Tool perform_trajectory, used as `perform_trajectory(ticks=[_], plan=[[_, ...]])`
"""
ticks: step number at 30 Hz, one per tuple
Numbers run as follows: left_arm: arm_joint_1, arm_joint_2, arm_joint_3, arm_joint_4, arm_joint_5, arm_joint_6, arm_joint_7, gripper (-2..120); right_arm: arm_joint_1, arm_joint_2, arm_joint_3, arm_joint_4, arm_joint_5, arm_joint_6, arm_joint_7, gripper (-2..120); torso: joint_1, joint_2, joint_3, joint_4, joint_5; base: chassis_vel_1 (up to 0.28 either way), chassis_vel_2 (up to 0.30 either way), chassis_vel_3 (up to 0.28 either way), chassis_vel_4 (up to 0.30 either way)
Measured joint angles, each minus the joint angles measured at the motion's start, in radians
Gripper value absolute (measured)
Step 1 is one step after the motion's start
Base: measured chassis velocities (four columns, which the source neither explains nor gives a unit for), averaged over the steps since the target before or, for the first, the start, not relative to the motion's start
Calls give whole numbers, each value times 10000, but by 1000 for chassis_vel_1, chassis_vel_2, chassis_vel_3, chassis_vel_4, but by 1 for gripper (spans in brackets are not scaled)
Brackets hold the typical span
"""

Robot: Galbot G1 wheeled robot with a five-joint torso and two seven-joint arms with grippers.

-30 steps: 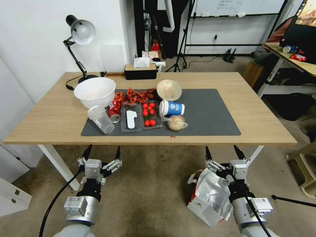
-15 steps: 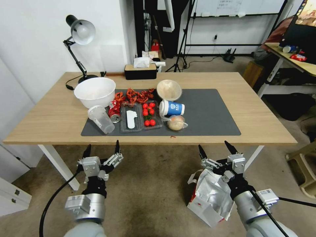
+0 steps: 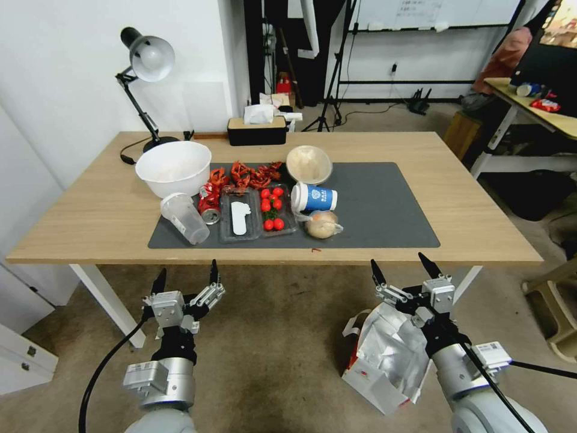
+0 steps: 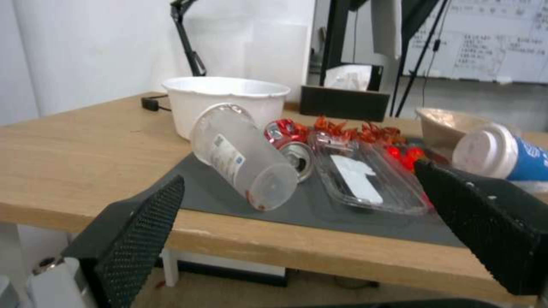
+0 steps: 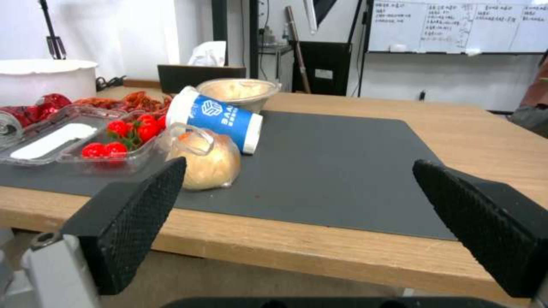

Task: Pick up the food delivery bag from the floor and place it on the table.

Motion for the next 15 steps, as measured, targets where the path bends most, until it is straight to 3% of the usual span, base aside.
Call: perform_trajectory(ticks=[2,15], plan=[[35,0,-34,148,-56,-345,-58,100,-117,21,24,-6,-22,225,-18,100,0,0,0,0,-1,0,0,0,0],[83,55,-51,305,-229,-739,-86,100,-333,220,47,-32,-115,532,-198,100,1,0,0,-1,-1,0,0,0,0]])
